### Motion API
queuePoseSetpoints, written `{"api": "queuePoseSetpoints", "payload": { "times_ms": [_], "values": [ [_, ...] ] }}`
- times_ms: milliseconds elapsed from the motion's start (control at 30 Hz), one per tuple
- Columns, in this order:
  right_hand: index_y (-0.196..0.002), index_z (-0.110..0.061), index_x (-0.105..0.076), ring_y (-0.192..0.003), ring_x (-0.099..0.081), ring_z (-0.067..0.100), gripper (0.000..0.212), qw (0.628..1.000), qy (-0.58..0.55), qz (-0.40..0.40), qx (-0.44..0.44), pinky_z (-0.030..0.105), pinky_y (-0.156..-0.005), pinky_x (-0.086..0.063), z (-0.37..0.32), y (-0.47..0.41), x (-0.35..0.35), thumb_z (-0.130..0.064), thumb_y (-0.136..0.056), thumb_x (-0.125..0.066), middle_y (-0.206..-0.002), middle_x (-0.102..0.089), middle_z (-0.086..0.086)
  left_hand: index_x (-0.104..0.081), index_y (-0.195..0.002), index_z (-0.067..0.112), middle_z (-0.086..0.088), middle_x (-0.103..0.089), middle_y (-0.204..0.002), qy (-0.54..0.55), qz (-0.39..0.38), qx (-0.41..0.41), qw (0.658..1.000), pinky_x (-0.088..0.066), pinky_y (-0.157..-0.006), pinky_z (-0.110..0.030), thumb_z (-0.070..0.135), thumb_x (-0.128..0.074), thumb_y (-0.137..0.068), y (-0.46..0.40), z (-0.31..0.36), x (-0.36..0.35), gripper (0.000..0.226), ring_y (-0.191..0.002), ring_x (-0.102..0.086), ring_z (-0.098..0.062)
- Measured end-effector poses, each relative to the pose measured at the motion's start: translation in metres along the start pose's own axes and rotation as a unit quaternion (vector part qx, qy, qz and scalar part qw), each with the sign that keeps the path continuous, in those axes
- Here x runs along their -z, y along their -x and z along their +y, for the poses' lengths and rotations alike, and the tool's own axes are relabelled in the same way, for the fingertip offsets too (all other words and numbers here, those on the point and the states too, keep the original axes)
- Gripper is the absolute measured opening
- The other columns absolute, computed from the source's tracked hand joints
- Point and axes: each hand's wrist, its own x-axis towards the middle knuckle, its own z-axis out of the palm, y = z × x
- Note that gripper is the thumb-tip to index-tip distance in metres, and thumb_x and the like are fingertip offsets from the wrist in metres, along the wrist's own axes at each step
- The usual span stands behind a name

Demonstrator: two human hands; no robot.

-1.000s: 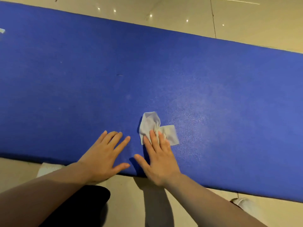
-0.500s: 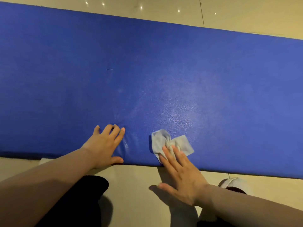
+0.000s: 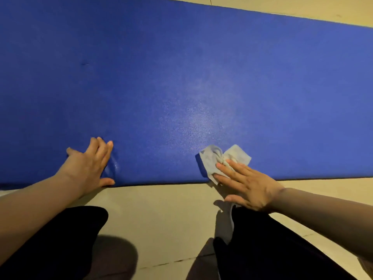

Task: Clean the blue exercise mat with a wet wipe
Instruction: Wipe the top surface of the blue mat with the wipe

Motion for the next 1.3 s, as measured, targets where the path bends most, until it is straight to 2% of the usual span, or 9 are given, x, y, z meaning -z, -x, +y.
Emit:
{"api": "queuePoseSetpoints", "payload": {
  "times_ms": [100, 300, 467, 600, 667, 767, 900, 1067, 1300],
  "values": [
    [-0.148, -0.037, 0.018, -0.142, 0.032, 0.025, 0.066, 0.997, -0.055, 0.021, -0.044, 0.028, -0.104, 0.036, -0.006, 0.010, -0.014, -0.067, -0.094, -0.004, -0.151, 0.034, -0.010, 0.017, -0.148, -0.004, -0.017, -0.004, -0.158, -0.003, -0.014, 0.001, 1.000, -0.047, -0.093, -0.038, 0.073, -0.016, -0.092, -0.001, 0.002, 0.006, 0.101, -0.147, -0.010, -0.031],
    [-0.148, -0.025, -0.042, -0.139, -0.032, 0.048, 0.078, 0.997, -0.067, 0.015, -0.045, 0.065, -0.106, -0.034, -0.034, -0.017, 0.007, -0.069, -0.096, -0.005, -0.157, -0.034, 0.004, 0.016, -0.149, -0.003, -0.019, -0.004, -0.158, 0.022, -0.055, 0.037, 0.998, -0.046, -0.092, -0.034, 0.072, -0.021, -0.093, -0.001, 0.008, 0.019, 0.101, -0.147, -0.012, -0.032],
    [-0.155, -0.034, -0.013, -0.147, -0.001, 0.043, 0.113, 0.997, -0.078, 0.023, -0.016, 0.059, -0.113, -0.015, -0.038, -0.033, 0.030, -0.076, -0.062, 0.034, -0.165, -0.001, -0.004, 0.004, -0.151, -0.005, -0.022, -0.012, -0.157, 0.032, -0.114, 0.040, 0.992, -0.047, -0.090, -0.030, 0.062, -0.036, -0.097, -0.007, 0.010, 0.039, 0.094, -0.140, -0.031, -0.029],
    [-0.149, -0.028, -0.035, -0.131, -0.041, 0.046, 0.073, 0.995, -0.073, 0.072, 0.000, 0.054, -0.093, -0.045, -0.024, -0.028, 0.031, -0.066, -0.089, -0.017, -0.155, -0.036, 0.004, -0.037, -0.139, 0.017, -0.002, -0.046, -0.133, 0.091, -0.033, 0.002, 0.995, -0.042, -0.071, -0.028, 0.044, -0.049, -0.095, -0.009, 0.005, 0.077, 0.054, -0.113, -0.056, -0.019],
    [-0.140, -0.025, -0.044, -0.120, -0.053, 0.043, 0.058, 0.987, -0.068, 0.146, -0.006, 0.051, -0.084, -0.051, -0.019, -0.025, 0.027, -0.049, -0.089, -0.053, -0.146, -0.047, 0.010, -0.020, -0.147, 0.025, -0.003, -0.034, -0.140, 0.175, 0.010, -0.027, 0.984, -0.046, -0.074, -0.032, 0.056, -0.051, -0.091, -0.008, 0.013, 0.088, 0.072, -0.113, -0.052, -0.025],
    [-0.136, -0.019, -0.053, -0.124, -0.052, 0.036, 0.058, 0.976, -0.080, 0.203, -0.011, 0.051, -0.092, -0.050, -0.022, -0.021, 0.017, -0.042, -0.083, -0.059, -0.144, -0.050, 0.012, 0.004, -0.153, 0.031, -0.014, -0.005, -0.156, 0.240, -0.033, -0.082, 0.967, -0.051, -0.087, -0.037, 0.064, -0.051, -0.087, -0.006, 0.039, 0.101, 0.092, -0.111, -0.051, -0.032],
    [-0.140, -0.015, -0.053, -0.127, -0.053, 0.034, 0.069, 0.987, -0.137, 0.086, -0.026, 0.049, -0.098, -0.049, -0.025, -0.021, 0.013, -0.052, -0.086, -0.030, -0.146, -0.049, 0.010, 0.006, -0.154, 0.028, -0.021, 0.004, -0.159, 0.218, -0.062, -0.097, 0.969, -0.053, -0.084, -0.033, 0.060, -0.054, -0.089, -0.011, 0.046, 0.113, 0.095, -0.105, -0.058, -0.031],
    [-0.156, -0.027, 0.004, -0.150, 0.011, 0.022, 0.072, 0.993, -0.109, -0.037, -0.002, 0.045, -0.121, -0.003, -0.013, -0.026, 0.035, -0.060, -0.098, -0.025, -0.163, 0.018, -0.003, -0.002, -0.154, 0.039, -0.009, -0.017, -0.155, 0.194, -0.120, -0.144, 0.963, -0.051, -0.088, -0.033, 0.052, -0.043, -0.097, 0.006, 0.019, 0.132, 0.071, -0.106, -0.056, -0.026],
    [-0.155, -0.032, -0.006, -0.150, -0.001, 0.020, 0.065, 0.985, -0.078, -0.148, -0.043, 0.047, -0.111, -0.030, -0.018, -0.038, 0.075, -0.047, -0.102, -0.039, -0.163, 0.010, -0.010, -0.016, -0.152, 0.041, 0.003, -0.037, -0.143, 0.137, -0.054, -0.201, 0.968, -0.047, -0.088, -0.035, 0.049, -0.032, -0.102, 0.061, -0.021, 0.213, 0.053, -0.114, -0.054, -0.023]
  ]
}}
